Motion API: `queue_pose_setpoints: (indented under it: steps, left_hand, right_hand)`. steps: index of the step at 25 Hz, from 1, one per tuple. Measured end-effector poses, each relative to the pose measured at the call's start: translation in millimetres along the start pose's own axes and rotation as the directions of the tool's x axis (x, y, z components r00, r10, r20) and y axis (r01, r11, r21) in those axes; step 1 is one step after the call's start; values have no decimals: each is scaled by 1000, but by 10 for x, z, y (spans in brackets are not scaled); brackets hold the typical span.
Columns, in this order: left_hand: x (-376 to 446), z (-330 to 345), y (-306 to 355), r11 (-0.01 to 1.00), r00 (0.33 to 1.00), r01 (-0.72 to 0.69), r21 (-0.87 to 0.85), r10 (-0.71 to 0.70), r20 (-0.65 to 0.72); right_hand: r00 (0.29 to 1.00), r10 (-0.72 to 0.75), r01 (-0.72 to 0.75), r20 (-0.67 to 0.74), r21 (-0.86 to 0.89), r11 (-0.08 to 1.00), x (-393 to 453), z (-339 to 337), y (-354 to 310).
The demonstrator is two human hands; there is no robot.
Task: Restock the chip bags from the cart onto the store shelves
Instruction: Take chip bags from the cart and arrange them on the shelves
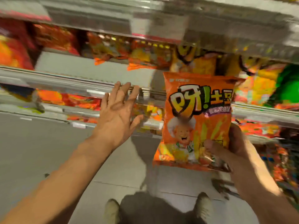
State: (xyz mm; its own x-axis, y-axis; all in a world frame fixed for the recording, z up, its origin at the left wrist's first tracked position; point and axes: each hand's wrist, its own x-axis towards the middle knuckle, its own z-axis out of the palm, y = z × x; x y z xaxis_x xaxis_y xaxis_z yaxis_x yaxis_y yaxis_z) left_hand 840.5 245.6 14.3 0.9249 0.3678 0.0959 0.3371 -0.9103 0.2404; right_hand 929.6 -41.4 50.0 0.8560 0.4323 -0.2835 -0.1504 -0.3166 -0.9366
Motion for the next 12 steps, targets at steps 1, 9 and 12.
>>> queue_pose_setpoints:
  steps: [1,9,12]
  left_hand:
    - [-20,-63,-215,1000,1000,6,8,-6,30]
    - [223,-102,-872,977,977,-207,-58,210,49]
    - [229,26,-962,969,970,-243,-35,242,-31]
  right_hand:
    - [1000,-3,3,14,34,999,22,244,-62]
    - [996,-77,65,35,268,961,807,1201,-584]
    - [997,-74,78,-27,251,965,1266,1293,-758]
